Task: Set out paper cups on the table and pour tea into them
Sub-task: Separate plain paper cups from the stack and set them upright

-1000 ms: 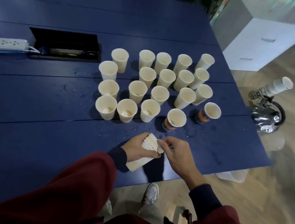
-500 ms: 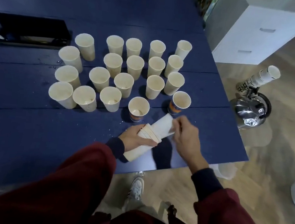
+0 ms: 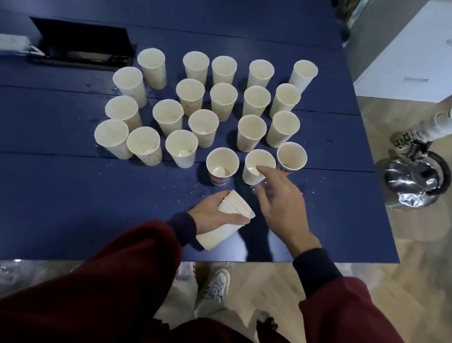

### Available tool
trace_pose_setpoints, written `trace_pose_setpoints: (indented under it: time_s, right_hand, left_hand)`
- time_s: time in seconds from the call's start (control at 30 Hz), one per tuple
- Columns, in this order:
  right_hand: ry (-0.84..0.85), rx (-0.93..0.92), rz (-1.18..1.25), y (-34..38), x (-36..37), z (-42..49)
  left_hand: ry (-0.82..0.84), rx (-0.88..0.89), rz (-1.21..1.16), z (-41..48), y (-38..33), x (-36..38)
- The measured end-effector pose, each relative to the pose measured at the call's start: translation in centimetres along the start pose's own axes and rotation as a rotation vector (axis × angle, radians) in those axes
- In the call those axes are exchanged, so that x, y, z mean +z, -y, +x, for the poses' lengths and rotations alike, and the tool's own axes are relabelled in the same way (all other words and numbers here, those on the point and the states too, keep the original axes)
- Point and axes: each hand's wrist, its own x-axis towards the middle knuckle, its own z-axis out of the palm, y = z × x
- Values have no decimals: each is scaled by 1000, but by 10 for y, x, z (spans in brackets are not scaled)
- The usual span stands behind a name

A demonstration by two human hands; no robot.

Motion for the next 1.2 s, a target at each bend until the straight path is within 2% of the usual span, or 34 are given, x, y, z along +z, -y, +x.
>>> trace_pose_setpoints:
  time_s: [0.1,0.23,0.5,0.63,0.73,0.87,1.0,1.1,1.2]
  right_hand:
    - [-73,108,12,0,-19,-13]
    - [66,328,165,-8,-35,-25]
    - [-42,503,449,-29,-71,-36]
    - [-169,541,352,-72,-103,-21]
    - [-281,495,268,-107,-133,4]
    - [-167,347,132,-141,-162,51]
    - [48,184,-33,-162,-151,98]
    - [224,145,-93,-167,-134,128]
    - [292,109,-134,-169,-123,157]
  left_hand:
    - [98,32,32,15,-18,7]
    - [210,89,8,33,-39,25]
    - [367,65,29,58,-64,65]
    - [350,26,44,74,-74,85]
    - [280,11,65,86,-86,104]
    - [205,30,54,103,-103,138]
    - [42,-2,-125,121,-104,159]
    - [-45,15,-173,128,-104,168]
    - [-66,29,-200,134,-109,169]
